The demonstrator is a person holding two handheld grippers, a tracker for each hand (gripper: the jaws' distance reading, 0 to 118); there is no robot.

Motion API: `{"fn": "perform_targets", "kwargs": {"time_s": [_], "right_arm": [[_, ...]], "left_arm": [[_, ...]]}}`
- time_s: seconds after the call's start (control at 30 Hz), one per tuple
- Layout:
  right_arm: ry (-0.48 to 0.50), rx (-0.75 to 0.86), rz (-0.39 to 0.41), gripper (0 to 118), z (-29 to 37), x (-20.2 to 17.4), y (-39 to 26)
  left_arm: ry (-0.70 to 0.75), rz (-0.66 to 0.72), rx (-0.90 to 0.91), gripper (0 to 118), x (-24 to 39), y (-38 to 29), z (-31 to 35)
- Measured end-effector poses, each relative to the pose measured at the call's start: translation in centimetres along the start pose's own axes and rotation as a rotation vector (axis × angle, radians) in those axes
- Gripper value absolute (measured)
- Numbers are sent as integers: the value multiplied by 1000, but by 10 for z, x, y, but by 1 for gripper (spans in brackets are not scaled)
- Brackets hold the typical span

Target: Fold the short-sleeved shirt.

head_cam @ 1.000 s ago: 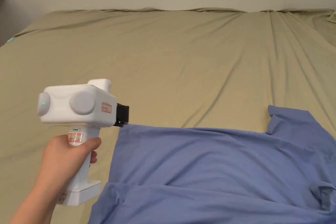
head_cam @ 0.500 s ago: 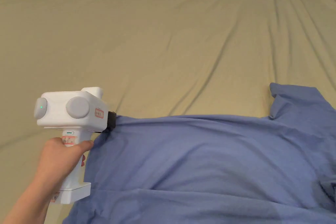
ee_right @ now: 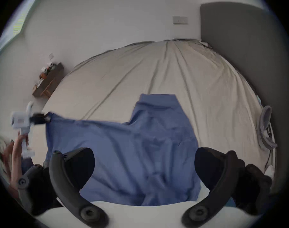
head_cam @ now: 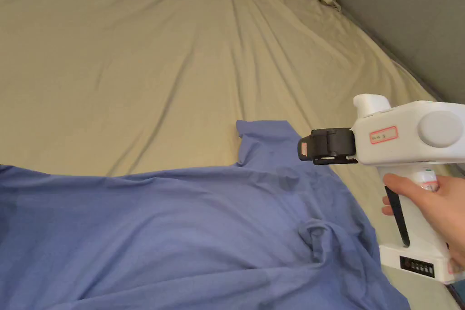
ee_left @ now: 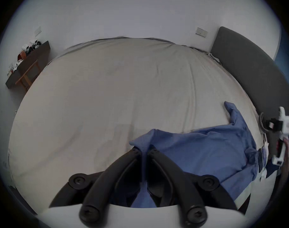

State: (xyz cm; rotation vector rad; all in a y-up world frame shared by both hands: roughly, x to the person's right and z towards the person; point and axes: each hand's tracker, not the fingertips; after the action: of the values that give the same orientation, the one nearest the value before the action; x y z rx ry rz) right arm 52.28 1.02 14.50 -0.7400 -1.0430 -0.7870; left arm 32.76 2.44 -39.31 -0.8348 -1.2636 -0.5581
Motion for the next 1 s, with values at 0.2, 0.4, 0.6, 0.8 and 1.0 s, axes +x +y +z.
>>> {"fn": "perform_targets", "kwargs": {"time_s": [0.2, 0.4, 0.6, 0.8, 1.0], "right_arm": [[-118, -229, -113, 109, -111, 35, 31], [-216, -286, -23, 36, -125, 20, 33], [-280, -220, 81, 4, -94, 7, 29], [-182, -54, 135, 4, -13, -16, 21], [-153, 131, 223, 4, 81, -28, -41]], "left_arm": [[2, 9, -31, 4, 3, 5, -14], [12, 10, -64, 4, 5, 12, -30], [1, 4, -49, 4, 10, 13, -15], [-40, 19, 22, 4, 11, 7, 33], [10, -41, 79, 4, 3, -40, 84]]}}
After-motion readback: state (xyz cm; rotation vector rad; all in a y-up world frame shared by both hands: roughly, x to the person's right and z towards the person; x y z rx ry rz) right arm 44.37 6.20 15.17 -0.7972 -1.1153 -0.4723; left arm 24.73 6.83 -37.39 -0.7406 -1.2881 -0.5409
